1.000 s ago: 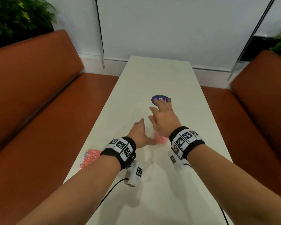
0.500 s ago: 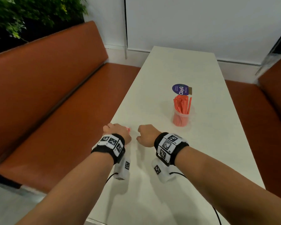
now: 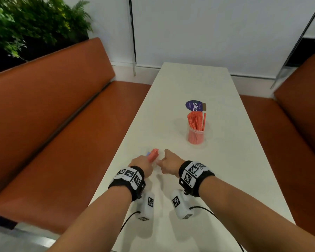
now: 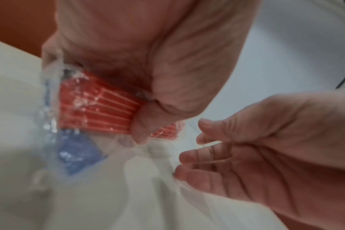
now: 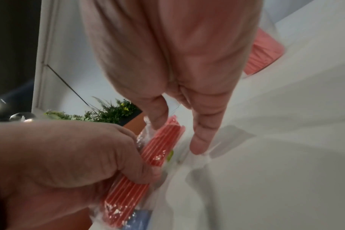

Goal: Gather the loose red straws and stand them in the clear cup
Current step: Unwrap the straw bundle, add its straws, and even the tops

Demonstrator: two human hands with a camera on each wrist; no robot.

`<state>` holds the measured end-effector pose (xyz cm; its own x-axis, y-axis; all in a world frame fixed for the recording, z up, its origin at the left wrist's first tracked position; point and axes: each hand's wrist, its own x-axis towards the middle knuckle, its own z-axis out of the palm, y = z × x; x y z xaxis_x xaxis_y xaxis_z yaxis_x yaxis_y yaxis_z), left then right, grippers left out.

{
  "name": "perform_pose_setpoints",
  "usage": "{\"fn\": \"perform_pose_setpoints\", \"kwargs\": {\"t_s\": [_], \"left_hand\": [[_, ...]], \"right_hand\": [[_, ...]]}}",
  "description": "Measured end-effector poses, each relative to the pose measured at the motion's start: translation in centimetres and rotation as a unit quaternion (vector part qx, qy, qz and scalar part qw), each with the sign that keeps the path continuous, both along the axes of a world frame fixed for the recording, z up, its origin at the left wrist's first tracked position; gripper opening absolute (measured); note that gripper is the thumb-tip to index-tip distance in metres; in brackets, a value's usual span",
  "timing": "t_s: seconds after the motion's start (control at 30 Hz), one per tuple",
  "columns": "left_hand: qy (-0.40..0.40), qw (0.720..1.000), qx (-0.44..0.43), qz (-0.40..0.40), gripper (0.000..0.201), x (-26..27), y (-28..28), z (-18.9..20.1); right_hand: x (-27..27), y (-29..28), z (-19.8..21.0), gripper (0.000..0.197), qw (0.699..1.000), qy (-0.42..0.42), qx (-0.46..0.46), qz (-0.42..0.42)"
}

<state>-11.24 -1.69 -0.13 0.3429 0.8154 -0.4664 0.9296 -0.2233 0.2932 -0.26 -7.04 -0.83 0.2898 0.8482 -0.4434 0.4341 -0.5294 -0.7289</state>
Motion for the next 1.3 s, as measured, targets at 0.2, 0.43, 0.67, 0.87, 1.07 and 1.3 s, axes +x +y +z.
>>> {"fn": "perform_pose_setpoints", "kwargs": {"t_s": [0.2,0.43,0.67,0.87,1.07,1.3], "left_hand": [[-0.176,0.984,-0.016,-0.029,0.027,3.3,-1.6,2.4],[-0.374,0.914,-0.145,-0.057,0.069,7.0,-3.9,4.8],[-0.445,0.867,-0.22,-0.049,0.072,9.1,-5.6,6.1],[-0.417,0.891,-0.171,-0.061,0.033,9.7,-6.1,5.7],[-0.42,0.891,-0.162,-0.055,0.03,9.7,-6.4,5.9],[-0.38,0.91,-0.136,-0.094,0.026,9.3,-6.6,5.4]], "right_hand": [[2.3,-2.9,2.9,0.037,0.955,0.18,0.182,-0.149],[4.3,-5.1,5.1,0.026,0.946,-0.065,0.254,-0.19],[5.8,-7.9,6.2,0.023,0.957,-0.177,0.188,-0.129],[5.6,-9.4,6.2,0.02,0.957,-0.234,0.165,-0.054],[6.1,-9.0,6.5,0.038,0.937,0.05,0.249,-0.241],[6.1,-7.1,6.5,0.036,0.925,0.056,0.255,-0.277]]}}
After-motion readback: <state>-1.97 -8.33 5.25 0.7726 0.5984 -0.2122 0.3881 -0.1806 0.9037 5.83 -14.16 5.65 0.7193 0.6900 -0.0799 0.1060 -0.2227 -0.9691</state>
